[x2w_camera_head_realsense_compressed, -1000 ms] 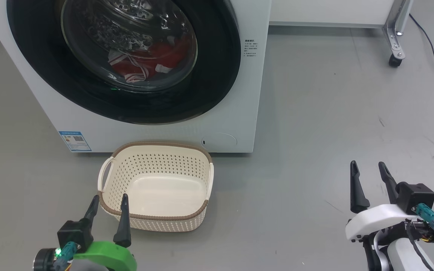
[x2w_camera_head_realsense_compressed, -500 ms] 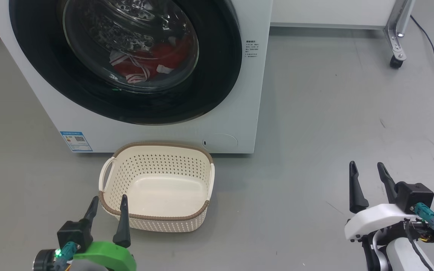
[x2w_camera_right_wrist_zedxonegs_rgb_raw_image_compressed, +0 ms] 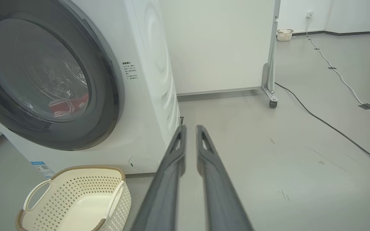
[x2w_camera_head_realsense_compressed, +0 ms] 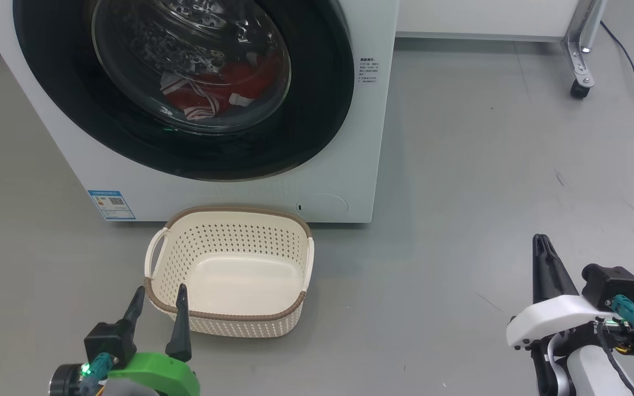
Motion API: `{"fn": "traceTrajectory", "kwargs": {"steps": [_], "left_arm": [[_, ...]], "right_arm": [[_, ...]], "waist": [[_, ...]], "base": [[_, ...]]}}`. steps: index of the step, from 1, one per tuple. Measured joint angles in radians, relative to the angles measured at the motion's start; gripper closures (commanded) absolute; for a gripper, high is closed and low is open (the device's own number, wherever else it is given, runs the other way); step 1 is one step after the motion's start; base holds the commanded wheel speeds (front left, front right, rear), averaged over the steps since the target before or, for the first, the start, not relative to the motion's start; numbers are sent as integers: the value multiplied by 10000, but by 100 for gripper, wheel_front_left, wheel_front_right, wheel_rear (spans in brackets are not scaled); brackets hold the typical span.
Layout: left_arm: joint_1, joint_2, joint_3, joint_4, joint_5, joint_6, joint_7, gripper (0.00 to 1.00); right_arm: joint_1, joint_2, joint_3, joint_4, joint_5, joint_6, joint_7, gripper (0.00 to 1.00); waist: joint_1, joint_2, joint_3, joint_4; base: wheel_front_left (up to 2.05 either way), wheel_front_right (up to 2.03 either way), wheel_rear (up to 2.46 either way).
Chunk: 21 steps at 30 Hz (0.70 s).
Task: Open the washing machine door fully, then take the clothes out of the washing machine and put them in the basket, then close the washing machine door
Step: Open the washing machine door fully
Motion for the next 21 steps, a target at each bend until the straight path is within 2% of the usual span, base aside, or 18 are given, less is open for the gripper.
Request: {"fn": "traceTrajectory", "kwargs": {"steps": [5,8,9,16,21], "left_arm": [[-67,-10,-29,-17,0,-2,2,0],[-222,-13,-38,-58,0,-2,0,0],[-282,-19,-73,-100,0,-4,0,0],[-510,-29,-199,-257,0,-15,0,0],[-791,-35,-305,-336,0,-92,0,0]], "right_arm": [[-55,35,-171,-104,282,96,-6,100],[-226,127,-372,-224,790,336,-35,100],[-353,207,-616,-309,1304,476,-36,100],[-895,341,-1565,-370,3007,863,79,100],[-1785,384,-2138,-462,4408,1060,650,100]], "waist": [[0,0,173,81],[0,0,314,142],[0,0,421,192],[0,0,920,394],[0,0,1375,553]], "base": [[0,0,0],[0,0,0],[0,0,0],[0,0,0],[0,0,0]]}}
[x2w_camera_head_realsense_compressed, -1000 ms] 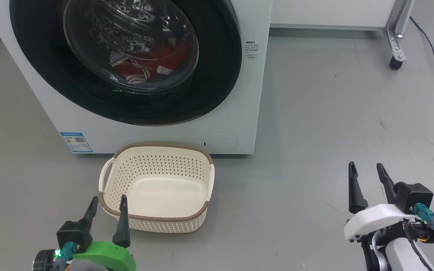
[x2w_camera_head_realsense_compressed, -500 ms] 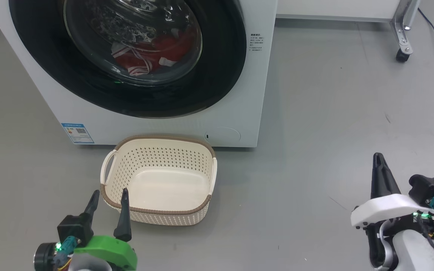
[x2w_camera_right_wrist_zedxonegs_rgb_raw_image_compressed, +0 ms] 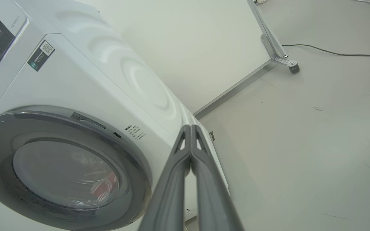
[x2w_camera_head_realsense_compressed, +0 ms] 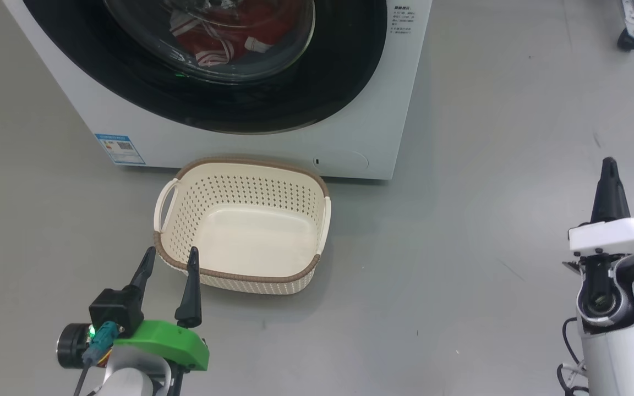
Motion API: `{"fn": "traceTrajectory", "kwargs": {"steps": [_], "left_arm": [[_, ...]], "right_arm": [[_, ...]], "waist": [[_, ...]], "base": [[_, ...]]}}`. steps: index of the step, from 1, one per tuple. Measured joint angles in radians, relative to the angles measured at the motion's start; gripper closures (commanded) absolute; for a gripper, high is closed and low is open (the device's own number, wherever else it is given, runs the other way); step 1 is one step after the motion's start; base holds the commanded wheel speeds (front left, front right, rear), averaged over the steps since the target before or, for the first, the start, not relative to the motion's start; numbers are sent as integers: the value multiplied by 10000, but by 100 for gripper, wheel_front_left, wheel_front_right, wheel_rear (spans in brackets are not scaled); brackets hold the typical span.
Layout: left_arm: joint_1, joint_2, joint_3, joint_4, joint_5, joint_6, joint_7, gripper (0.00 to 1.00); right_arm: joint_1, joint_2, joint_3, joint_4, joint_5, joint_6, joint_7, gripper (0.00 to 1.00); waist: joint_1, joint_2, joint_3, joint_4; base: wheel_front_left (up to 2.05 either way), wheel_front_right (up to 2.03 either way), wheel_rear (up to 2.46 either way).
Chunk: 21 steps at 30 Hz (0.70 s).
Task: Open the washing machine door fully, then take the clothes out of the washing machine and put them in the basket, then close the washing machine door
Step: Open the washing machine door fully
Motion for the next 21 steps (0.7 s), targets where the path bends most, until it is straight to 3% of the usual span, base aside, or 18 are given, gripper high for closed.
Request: {"fn": "traceTrajectory", "kwargs": {"steps": [11,21], "left_arm": [[-441,-15,-286,-255,-190,-56,0,0],[-1067,-33,-731,-477,-468,-209,0,0]], "right_arm": [[-2285,-104,-648,-267,1781,-27,1580,100],[-4445,-897,-585,-454,2151,-564,2955,100]], "waist": [[0,0,1090,447],[1,0,2221,886]], "base": [[0,0,0],[0,0,0]]}}
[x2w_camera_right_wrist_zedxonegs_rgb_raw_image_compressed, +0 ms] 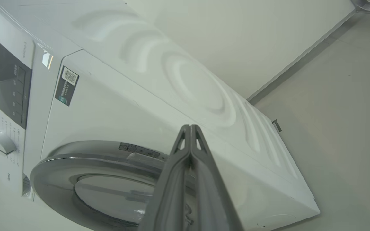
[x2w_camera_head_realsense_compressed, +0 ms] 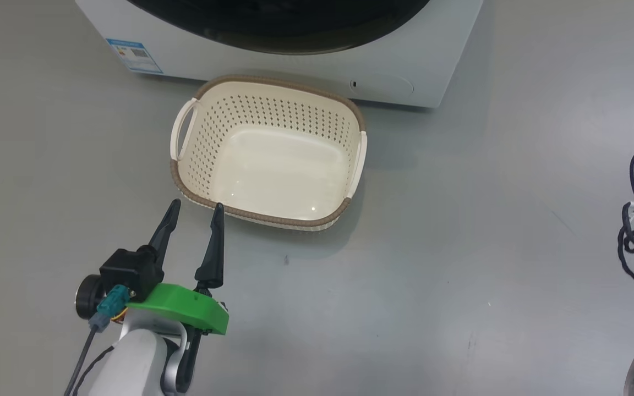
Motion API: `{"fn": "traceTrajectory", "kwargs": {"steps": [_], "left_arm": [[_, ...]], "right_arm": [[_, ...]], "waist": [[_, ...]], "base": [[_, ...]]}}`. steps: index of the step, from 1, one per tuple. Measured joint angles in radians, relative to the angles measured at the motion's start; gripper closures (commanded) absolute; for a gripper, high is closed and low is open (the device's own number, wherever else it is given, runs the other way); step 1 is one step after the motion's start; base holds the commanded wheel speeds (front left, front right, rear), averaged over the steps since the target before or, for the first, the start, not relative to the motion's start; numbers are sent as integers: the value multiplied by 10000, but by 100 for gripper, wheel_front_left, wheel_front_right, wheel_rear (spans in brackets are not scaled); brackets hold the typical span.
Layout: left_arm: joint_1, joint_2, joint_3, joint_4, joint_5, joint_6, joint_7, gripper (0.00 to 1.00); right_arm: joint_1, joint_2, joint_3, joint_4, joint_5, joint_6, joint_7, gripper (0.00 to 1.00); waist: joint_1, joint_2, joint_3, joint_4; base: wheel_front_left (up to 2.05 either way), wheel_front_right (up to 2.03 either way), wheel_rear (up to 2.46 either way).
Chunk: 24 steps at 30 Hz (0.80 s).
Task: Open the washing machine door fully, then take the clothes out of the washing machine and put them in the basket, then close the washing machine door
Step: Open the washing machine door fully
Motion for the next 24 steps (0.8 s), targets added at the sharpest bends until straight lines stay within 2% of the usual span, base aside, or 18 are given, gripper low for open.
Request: {"fn": "traceTrajectory", "kwargs": {"steps": [15,24], "left_arm": [[-848,-40,-441,-98,-385,-94,0,0],[-1108,-65,-541,-90,-464,-109,0,0]], "right_arm": [[-2753,-132,554,401,570,-579,1574,100],[-3959,-267,736,736,570,-869,2063,100]], "waist": [[1,0,1367,714],[0,0,1791,1070]], "base": [[0,0,0],[0,0,0]]}}
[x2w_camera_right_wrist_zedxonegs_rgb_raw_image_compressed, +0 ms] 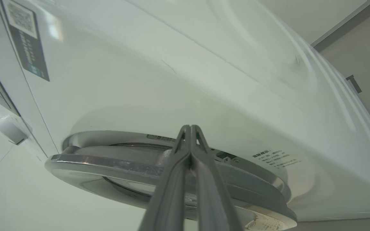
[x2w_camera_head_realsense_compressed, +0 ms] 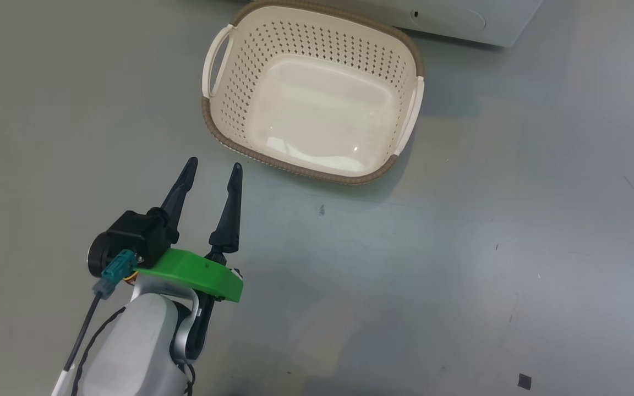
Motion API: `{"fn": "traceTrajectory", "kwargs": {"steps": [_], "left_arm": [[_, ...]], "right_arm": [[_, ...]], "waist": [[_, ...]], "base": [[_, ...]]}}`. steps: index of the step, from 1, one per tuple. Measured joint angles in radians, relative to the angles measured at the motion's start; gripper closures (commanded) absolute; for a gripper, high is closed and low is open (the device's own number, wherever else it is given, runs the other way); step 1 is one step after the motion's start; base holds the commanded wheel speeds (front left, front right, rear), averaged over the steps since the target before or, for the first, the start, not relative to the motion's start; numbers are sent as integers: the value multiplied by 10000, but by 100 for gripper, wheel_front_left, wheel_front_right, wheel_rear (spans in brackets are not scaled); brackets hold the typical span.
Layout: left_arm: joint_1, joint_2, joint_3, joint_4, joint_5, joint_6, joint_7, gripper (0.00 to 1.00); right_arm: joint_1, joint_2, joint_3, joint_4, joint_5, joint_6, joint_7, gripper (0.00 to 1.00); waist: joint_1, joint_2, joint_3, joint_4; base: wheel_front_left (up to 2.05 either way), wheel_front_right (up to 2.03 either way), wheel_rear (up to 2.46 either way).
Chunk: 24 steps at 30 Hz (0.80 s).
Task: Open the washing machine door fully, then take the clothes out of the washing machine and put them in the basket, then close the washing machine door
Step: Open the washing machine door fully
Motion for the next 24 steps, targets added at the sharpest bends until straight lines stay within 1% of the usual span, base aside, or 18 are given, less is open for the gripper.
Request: {"fn": "traceTrajectory", "kwargs": {"steps": [3,7,10,16,24], "left_arm": [[-56,-4,-17,2,-23,0,0,0],[-117,-8,-67,8,-29,0,0,0],[-247,-17,-219,13,-134,0,0,0],[-307,-44,-314,40,-201,2,0,0],[-313,-48,-410,105,-207,4,-2,0]], "right_arm": [[-309,42,111,211,17,-8,163,100],[-625,148,230,642,100,-176,428,100],[-777,192,226,961,194,-240,594,100],[-1196,318,274,1532,360,-272,857,100],[-1840,477,0,2063,828,-370,1080,100]], "waist": [[0,0,150,99],[0,0,334,202],[0,0,426,296],[0,0,520,414],[0,0,609,531]], "base": [[0,0,0],[0,0,0],[0,0,0],[0,0,0],[0,0,0]]}}
